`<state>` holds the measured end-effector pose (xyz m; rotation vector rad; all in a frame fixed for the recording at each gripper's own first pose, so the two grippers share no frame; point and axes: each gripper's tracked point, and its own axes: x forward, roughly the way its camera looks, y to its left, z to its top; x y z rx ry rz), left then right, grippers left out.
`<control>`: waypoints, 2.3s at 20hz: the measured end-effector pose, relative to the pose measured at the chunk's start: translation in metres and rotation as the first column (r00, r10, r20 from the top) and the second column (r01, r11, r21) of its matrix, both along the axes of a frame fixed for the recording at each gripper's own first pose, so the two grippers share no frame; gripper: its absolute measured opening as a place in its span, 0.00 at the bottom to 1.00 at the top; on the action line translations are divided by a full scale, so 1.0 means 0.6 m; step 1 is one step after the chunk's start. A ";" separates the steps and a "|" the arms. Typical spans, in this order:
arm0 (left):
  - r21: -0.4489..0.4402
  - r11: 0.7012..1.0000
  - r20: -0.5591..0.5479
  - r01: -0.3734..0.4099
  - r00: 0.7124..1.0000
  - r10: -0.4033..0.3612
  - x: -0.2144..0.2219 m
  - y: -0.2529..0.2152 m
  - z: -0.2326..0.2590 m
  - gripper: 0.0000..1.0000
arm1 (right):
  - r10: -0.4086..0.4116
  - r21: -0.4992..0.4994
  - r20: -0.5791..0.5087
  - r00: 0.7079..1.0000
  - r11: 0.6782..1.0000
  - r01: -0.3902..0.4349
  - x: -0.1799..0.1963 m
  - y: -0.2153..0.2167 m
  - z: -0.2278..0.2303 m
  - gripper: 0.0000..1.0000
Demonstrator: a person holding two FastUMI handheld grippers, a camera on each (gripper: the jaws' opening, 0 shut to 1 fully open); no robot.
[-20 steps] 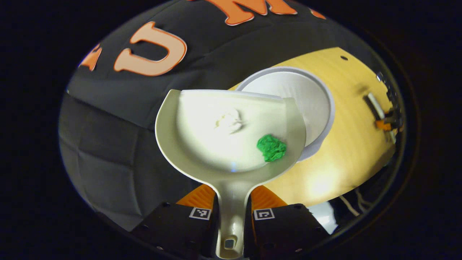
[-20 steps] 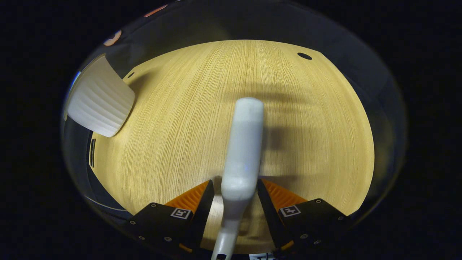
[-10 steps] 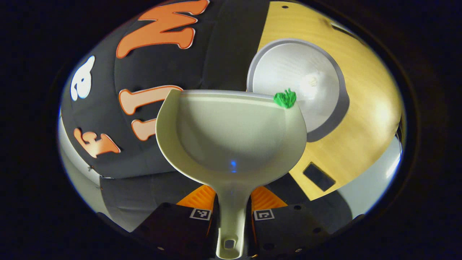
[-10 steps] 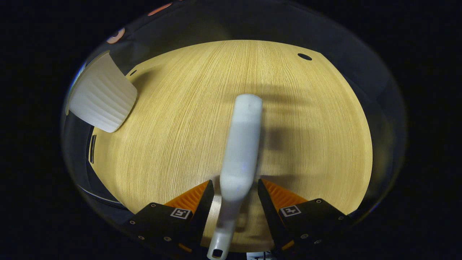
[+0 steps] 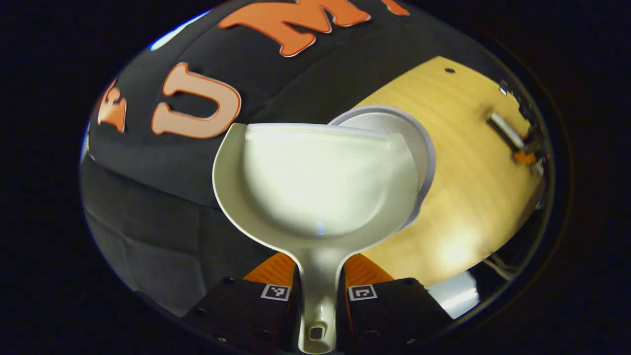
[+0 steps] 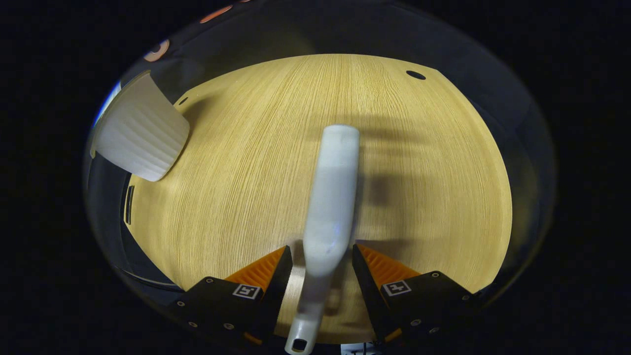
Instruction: Pick up the small broom and dustpan from the desktop, sweep the trash into the dustpan with the broom, and then empty the trash into the garbage bin.
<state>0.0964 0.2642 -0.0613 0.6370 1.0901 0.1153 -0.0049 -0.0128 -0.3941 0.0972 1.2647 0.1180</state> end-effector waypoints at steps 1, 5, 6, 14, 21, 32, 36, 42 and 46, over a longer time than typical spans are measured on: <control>-0.074 0.997 0.017 -0.026 0.999 0.027 0.006 -0.023 -0.013 0.28 | 0.007 0.004 0.003 1.000 1.000 -0.007 0.002 0.002 0.002 0.75; -0.391 0.914 0.049 -0.110 0.989 0.140 0.042 -0.108 -0.012 0.28 | 0.014 0.012 0.032 0.999 1.000 -0.015 0.007 0.009 0.018 0.75; -0.457 0.882 0.039 -0.117 0.988 0.151 0.050 -0.134 -0.014 0.28 | 0.008 0.017 0.036 0.999 1.000 -0.009 0.004 0.011 0.022 0.66; -0.665 0.740 0.063 -0.102 0.980 0.191 0.067 -0.305 -0.054 0.28 | -0.033 0.050 0.053 0.998 0.998 0.030 -0.002 0.004 0.049 0.77; -0.640 0.759 -0.054 -0.120 0.992 0.111 0.026 -0.409 -0.188 0.28 | -0.018 0.032 0.038 0.999 0.999 0.017 -0.015 0.004 0.041 0.77; -0.555 0.773 -0.249 -0.308 0.948 0.198 -0.005 -0.430 -0.408 0.29 | -0.005 0.012 0.036 0.999 1.000 0.004 -0.033 0.012 0.032 0.92; -0.546 0.752 -0.301 -0.370 0.924 0.236 0.006 -0.440 -0.423 0.29 | -0.003 0.009 0.034 0.999 1.000 0.003 -0.033 0.013 0.033 0.95; -0.536 0.747 -0.290 -0.394 0.917 0.275 0.061 -0.432 -0.410 0.35 | -0.015 0.017 0.044 0.999 1.000 0.014 -0.035 0.010 0.031 0.95; -0.544 0.755 -0.246 -0.365 0.930 0.272 0.111 -0.429 -0.378 0.43 | -0.015 0.017 0.069 0.997 1.000 0.014 -0.035 0.008 0.040 0.95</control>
